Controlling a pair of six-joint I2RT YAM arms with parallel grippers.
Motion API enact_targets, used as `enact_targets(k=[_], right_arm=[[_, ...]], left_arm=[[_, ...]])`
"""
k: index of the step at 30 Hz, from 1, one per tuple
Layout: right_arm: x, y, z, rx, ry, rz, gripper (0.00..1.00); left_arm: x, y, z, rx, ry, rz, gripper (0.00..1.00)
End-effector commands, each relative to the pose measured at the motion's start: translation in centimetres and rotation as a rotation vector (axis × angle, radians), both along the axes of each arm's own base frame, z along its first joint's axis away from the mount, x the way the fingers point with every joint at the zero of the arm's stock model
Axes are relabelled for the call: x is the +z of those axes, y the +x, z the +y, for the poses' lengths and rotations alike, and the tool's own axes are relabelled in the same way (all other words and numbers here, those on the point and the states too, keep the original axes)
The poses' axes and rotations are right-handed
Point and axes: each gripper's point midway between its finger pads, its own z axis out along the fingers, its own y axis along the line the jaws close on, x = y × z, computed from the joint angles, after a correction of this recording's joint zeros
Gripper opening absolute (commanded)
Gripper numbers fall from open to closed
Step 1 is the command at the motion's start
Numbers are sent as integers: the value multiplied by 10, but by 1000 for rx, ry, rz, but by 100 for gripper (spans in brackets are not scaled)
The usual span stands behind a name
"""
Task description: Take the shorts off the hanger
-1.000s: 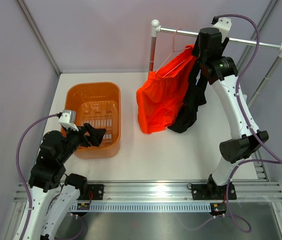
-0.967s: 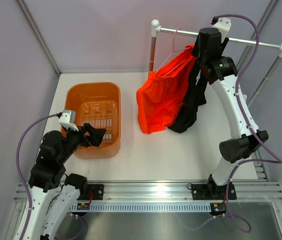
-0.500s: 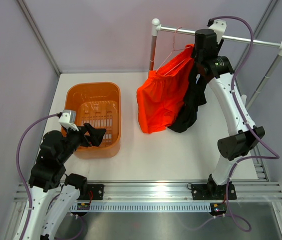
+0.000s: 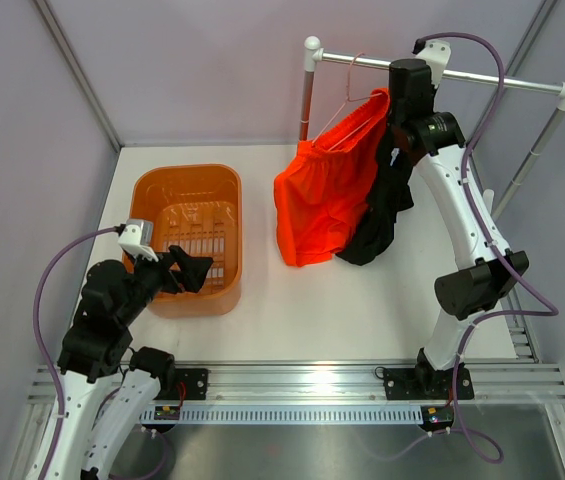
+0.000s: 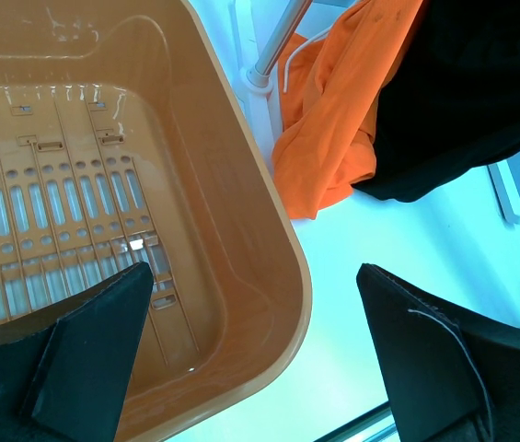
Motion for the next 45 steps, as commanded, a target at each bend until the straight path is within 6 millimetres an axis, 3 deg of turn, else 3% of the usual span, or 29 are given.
enact_targets(k=[1,3,12,17,27,31,41,45], right_arm=[[14,1,-3,-34,-12,-49,14],[23,-4,-7,-43,-13,-64,1],[80,-43,-20,-33,8,-163,0],[94,-62,-20,5,33,-182,0],[80,-89,-10,107,80,-126,0],[71,-109,4,223,116,-90,0],[43,-196,34,515,232,2,0],[34,-225,48,615,269,30,0]], left_arm=[[6,2,-4,-27,3,-31,99],[6,3,-4,-25,4,-31,99],[5,3,-4,-19,5,-27,99],[5,4,-3,-17,5,-25,99],[5,3,-6,-34,4,-24,99],[6,1,-10,-61,1,-30,99],[19,-8,-38,-239,-39,-53,99],[42,-7,-50,-282,-74,-71,99]])
